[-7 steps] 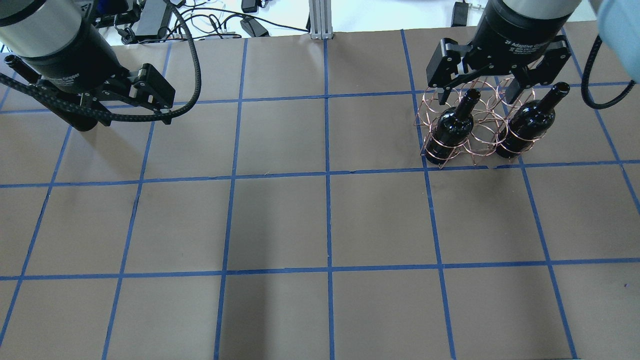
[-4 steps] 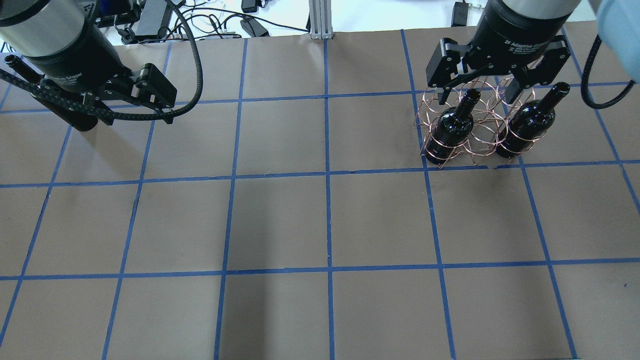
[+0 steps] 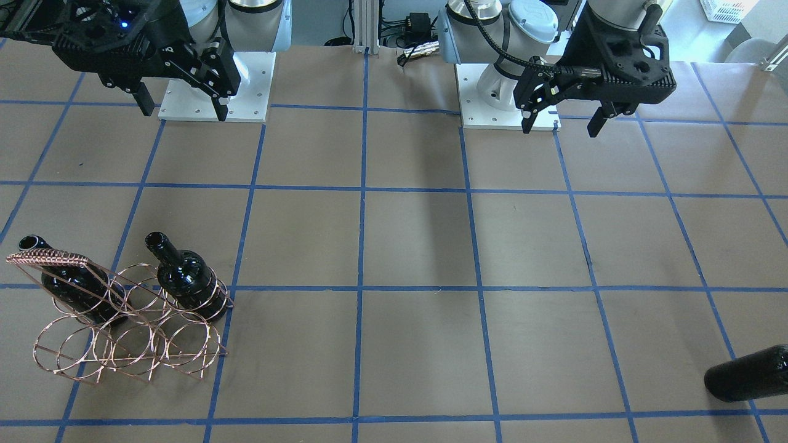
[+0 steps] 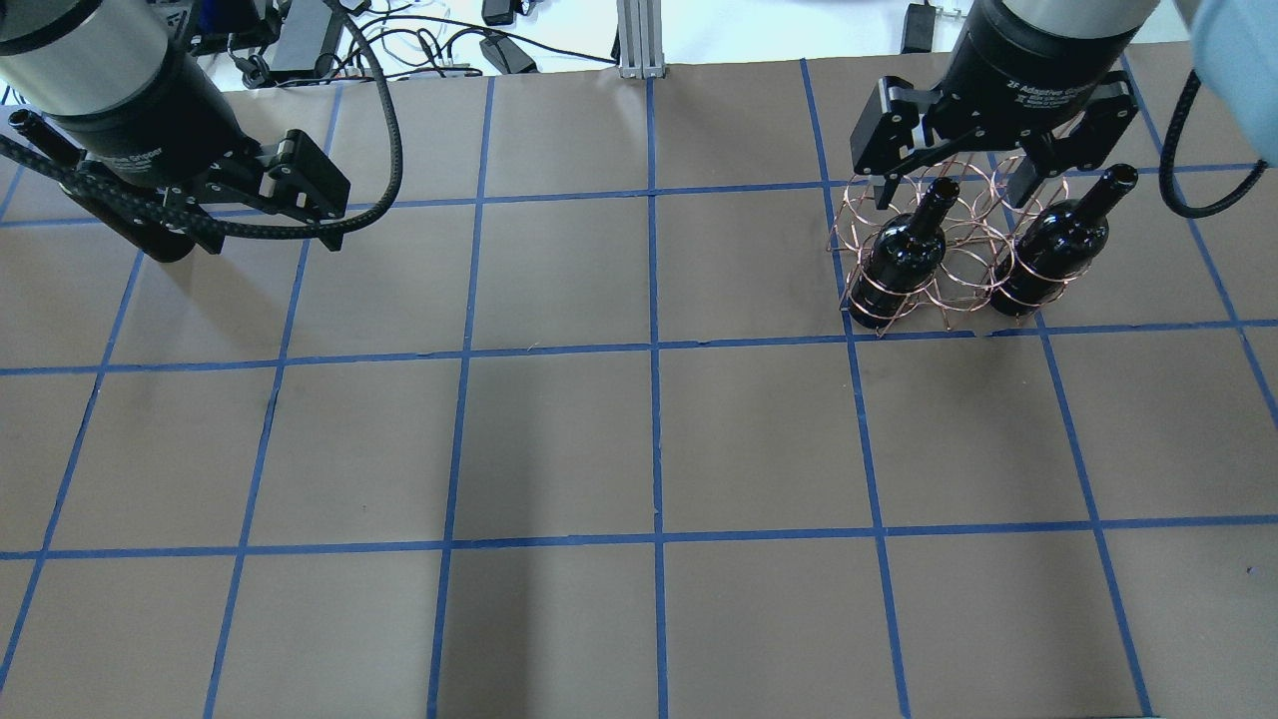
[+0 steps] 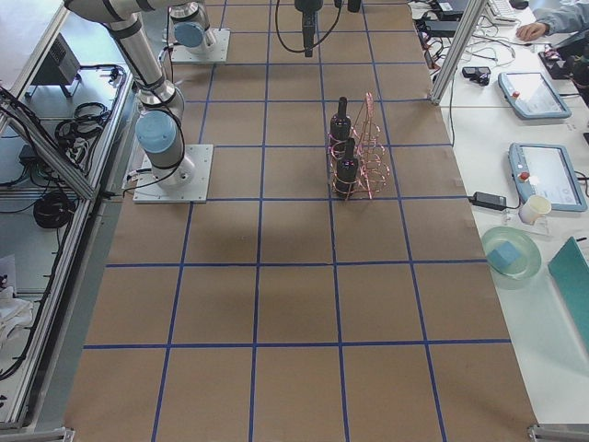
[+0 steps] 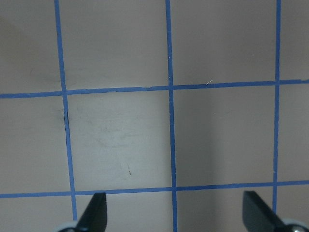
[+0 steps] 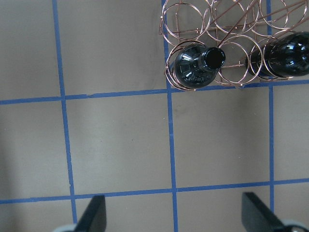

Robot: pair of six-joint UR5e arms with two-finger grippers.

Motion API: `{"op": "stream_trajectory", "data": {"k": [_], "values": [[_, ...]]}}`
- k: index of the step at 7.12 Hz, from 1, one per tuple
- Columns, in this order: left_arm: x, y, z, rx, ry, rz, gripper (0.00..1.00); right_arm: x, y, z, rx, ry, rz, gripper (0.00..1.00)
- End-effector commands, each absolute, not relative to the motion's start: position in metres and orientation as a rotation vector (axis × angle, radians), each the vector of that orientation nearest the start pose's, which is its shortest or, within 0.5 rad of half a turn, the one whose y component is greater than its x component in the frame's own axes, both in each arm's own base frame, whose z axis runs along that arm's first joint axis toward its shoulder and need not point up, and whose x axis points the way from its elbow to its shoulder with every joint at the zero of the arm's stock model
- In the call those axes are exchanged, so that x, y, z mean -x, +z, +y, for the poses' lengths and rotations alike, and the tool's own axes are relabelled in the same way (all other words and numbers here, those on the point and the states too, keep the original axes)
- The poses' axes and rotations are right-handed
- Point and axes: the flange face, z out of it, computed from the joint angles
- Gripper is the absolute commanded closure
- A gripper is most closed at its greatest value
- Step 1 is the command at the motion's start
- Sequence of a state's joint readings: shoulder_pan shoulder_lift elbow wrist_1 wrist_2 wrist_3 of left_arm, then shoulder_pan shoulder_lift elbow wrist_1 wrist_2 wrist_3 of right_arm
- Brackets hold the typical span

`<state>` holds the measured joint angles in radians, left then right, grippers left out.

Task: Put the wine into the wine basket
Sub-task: 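Move the left gripper back toward the black bottle at the far edge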

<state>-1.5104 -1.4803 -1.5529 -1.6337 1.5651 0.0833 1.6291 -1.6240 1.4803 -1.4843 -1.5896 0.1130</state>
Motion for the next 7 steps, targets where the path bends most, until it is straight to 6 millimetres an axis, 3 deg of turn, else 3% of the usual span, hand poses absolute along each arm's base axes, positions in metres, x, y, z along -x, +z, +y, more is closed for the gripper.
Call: {"op": "stream_trajectory", "data": {"k": [1,2,4,5,7], "values": [[0.096,0.537,-0.465,-0.019,-0.081,3.135,0.00,-0.159,0.550,-0.462,-0.088,-0.094,3.152,0.00],[0.078,0.538,-0.472,-0.056,-0.094,3.154,0.00,-0.159,0.550,-0.462,-0.088,-0.094,3.152,0.00],[-0.024,0.541,-0.489,0.064,-0.092,3.225,0.00,-0.159,0.549,-0.462,-0.088,-0.092,3.152,0.00],[-0.067,0.546,-0.504,-0.036,-0.116,3.206,0.00,-0.159,0.550,-0.462,-0.088,-0.094,3.152,0.00],[-0.131,0.555,-0.548,0.016,-0.099,3.139,0.00,-0.159,0.550,-0.462,-0.088,-0.094,3.152,0.00]]}}
